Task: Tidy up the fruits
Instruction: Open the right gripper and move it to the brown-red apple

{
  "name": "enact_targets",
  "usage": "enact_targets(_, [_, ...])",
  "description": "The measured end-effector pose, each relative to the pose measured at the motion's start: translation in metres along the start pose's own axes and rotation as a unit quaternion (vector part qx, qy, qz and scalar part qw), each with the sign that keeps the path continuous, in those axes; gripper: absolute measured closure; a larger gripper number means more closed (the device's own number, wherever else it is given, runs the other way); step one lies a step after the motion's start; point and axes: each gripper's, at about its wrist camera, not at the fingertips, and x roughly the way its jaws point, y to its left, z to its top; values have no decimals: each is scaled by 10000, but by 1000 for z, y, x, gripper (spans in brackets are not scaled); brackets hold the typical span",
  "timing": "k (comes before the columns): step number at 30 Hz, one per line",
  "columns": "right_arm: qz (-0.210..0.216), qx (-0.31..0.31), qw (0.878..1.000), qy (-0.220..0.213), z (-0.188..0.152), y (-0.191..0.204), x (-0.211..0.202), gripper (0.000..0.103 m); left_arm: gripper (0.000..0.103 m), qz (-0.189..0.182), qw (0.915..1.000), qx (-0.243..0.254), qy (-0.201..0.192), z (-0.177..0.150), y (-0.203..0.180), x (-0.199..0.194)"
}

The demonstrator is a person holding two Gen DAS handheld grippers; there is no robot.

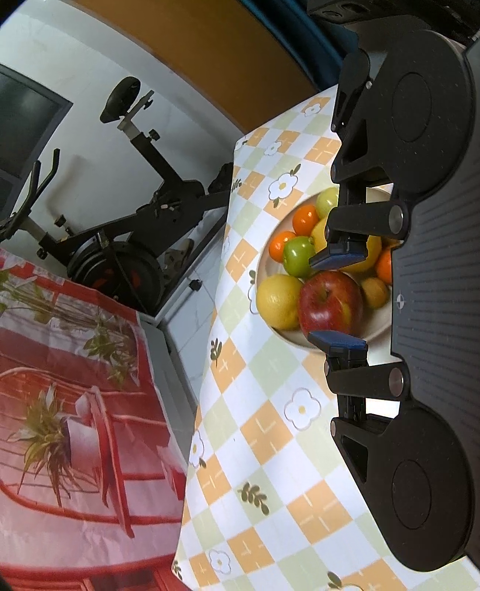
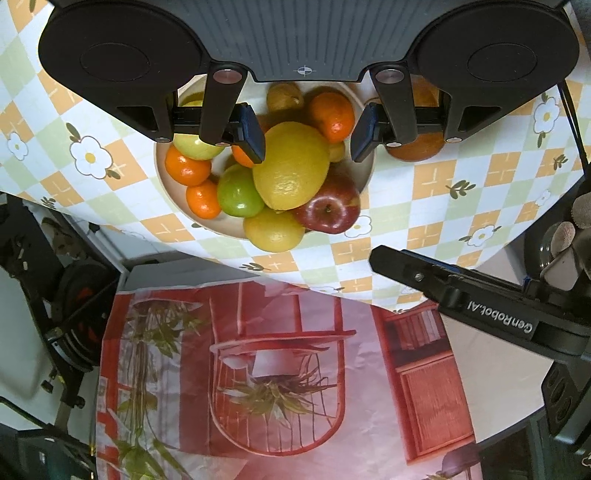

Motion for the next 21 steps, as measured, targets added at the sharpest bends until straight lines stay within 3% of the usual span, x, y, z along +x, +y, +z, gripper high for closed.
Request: enact_targets(21, [128, -46, 9999, 54, -7, 25, -8, 55, 65, 95, 9998, -73, 140, -32, 22, -16])
